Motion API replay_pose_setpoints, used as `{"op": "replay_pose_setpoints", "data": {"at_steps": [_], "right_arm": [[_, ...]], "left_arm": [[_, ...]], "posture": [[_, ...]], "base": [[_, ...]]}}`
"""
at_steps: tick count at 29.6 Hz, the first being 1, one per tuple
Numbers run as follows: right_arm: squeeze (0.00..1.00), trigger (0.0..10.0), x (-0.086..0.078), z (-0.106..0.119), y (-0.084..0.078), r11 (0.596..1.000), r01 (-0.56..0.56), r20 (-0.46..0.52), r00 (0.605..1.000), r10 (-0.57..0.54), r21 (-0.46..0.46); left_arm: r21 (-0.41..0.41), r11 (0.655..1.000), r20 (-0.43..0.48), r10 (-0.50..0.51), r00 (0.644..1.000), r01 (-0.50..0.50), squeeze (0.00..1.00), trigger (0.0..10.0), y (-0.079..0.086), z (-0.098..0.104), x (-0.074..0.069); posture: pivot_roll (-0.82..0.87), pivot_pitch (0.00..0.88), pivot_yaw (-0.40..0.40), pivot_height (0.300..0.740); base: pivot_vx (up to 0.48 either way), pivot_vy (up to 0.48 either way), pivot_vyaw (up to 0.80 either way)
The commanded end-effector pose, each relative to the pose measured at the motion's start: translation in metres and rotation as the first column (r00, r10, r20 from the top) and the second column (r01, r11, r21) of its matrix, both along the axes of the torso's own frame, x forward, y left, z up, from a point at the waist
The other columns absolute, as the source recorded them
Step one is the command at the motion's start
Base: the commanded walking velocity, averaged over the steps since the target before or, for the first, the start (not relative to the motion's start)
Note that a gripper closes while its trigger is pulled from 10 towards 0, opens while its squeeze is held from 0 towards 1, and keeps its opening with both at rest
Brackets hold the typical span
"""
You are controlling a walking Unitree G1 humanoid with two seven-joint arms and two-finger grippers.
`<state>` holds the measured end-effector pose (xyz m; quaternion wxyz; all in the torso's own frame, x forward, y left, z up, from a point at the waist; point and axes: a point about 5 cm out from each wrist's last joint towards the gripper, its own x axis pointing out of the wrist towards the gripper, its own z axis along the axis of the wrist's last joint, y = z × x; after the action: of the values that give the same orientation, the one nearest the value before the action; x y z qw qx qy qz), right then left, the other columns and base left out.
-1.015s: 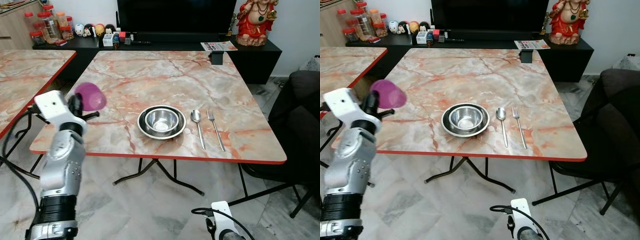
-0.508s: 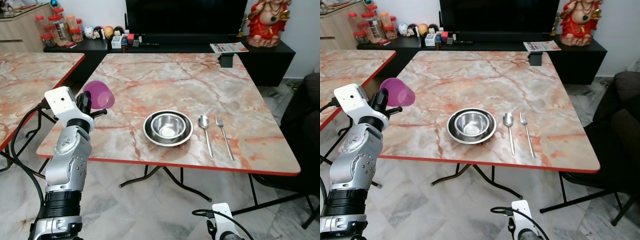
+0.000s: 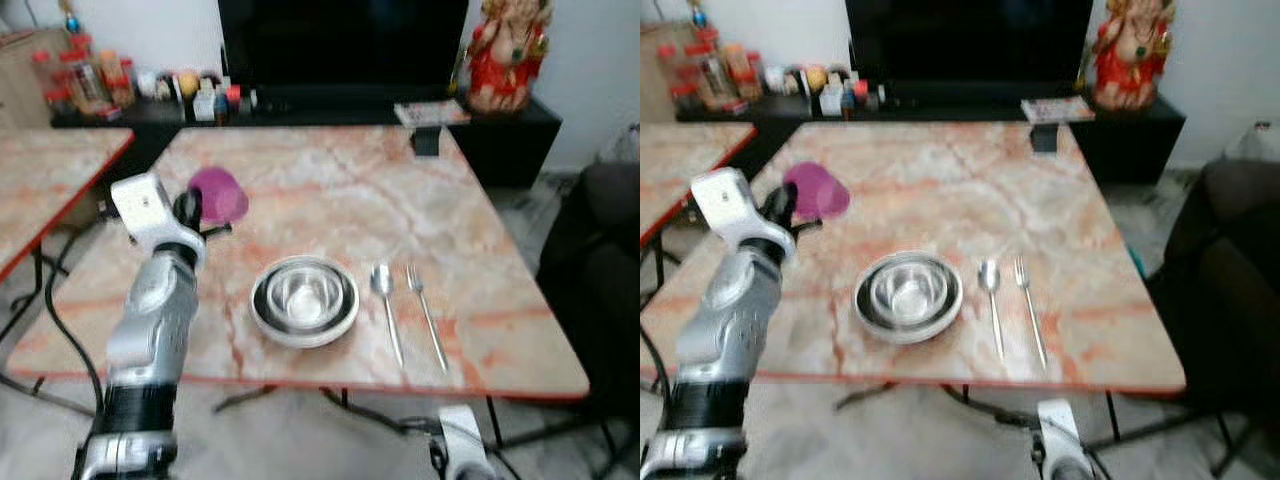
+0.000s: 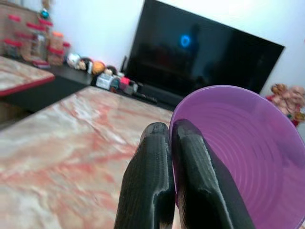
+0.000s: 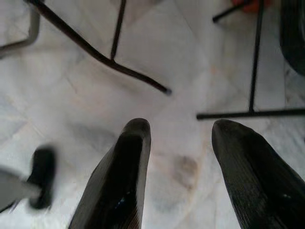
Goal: Setting the table
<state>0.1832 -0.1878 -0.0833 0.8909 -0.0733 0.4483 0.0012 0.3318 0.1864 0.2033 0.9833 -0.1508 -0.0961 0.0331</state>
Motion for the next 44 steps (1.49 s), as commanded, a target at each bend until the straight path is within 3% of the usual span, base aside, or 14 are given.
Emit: {"op": "replay_pose_setpoints", "data": {"at_steps": [1, 5, 8, 9, 10, 16, 22, 29, 36, 44], "right_arm": [[0.0, 10.0, 0.004, 0.001, 0.008, 1.0, -0.01, 0.009, 1.0, 0.01, 0.02], [0.0, 10.0, 0.003, 0.001, 0.007, 1.0, -0.011, 0.009, 1.0, 0.011, 0.019], [0.0, 10.0, 0.003, 0.001, 0.006, 1.0, -0.01, 0.008, 1.0, 0.01, 0.017], [0.0, 10.0, 0.003, 0.001, 0.006, 1.0, -0.01, 0.008, 1.0, 0.01, 0.017], [0.0, 10.0, 0.002, 0.001, 0.005, 1.0, -0.009, 0.007, 1.0, 0.009, 0.016], [0.0, 10.0, 0.001, 0.0, 0.002, 1.0, -0.016, 0.001, 1.0, 0.016, 0.008], [0.0, 10.0, 0.001, 0.001, -0.001, 1.0, -0.013, 0.006, 1.0, 0.013, 0.005], [0.0, 10.0, 0.001, 0.001, -0.004, 1.0, -0.01, 0.008, 1.0, 0.01, 0.002], [0.0, 10.0, -0.001, 0.001, -0.005, 1.0, -0.005, 0.006, 1.0, 0.005, 0.001], [0.0, 10.0, -0.001, 0.001, -0.008, 1.0, 0.001, 0.008, 1.0, -0.001, -0.004]], "left_arm": [[0.002, 1.0, -0.004, 0.018, 1.0, -0.018, 0.0, 10.0, 0.007, 0.001, -0.002], [-0.004, 1.0, -0.022, 0.022, 1.0, -0.022, 0.0, 10.0, 0.006, -0.002, -0.003], [0.023, 0.999, -0.132, 0.026, 0.991, -0.023, 0.0, 10.0, 0.008, -0.018, -0.007], [0.023, 0.999, -0.132, 0.026, 0.991, -0.023, 0.0, 10.0, 0.008, -0.018, -0.007], [0.032, 0.999, -0.195, 0.047, 0.98, -0.042, 0.0, 10.0, 0.01, -0.026, -0.01], [0.084, 0.988, -0.314, 0.147, 0.938, -0.127, 0.0, 10.0, 0.018, -0.035, -0.012], [0.06, 0.989, -0.322, 0.146, 0.935, -0.134, 0.0, 10.0, 0.012, -0.025, -0.008], [-0.014, 0.995, -0.384, 0.087, 0.919, -0.101, 0.0, 10.0, -0.001, -0.034, -0.001], [0.081, 0.989, -0.449, 0.148, 0.881, -0.124, 0.0, 10.0, -0.007, -0.04, 0.013], [0.089, 0.989, -0.478, 0.145, 0.866, -0.116, 0.0, 10.0, -0.013, -0.048, 0.017]], "posture": [[0.03, 0.0, 0.005, 0.74], [0.03, 0.0, 0.002, 0.74], [0.03, 0.0, 0.0, 0.74], [0.03, 0.0, 0.0, 0.74], [0.03, 0.0, -0.004, 0.74], [0.03, 0.0, -0.015, 0.74], [0.03, 0.0, -0.022, 0.74], [0.02, 0.003, -0.028, 0.74], [0.0, 0.0, -0.026, 0.74], [0.0, 0.0, -0.025, 0.74]], "base": [[0.368, 0.0, 0.0], [0.078, 0.0, 0.0], [0.0, 0.0, 0.0], [0.0, 0.0, 0.0], [0.0, 0.0, 0.0], [0.0, 0.0, 0.0], [0.0, 0.0, 0.0], [0.0, 0.0, 0.0], [0.0, 0.0, 0.0], [0.0, 0.0, 0.0]]}}
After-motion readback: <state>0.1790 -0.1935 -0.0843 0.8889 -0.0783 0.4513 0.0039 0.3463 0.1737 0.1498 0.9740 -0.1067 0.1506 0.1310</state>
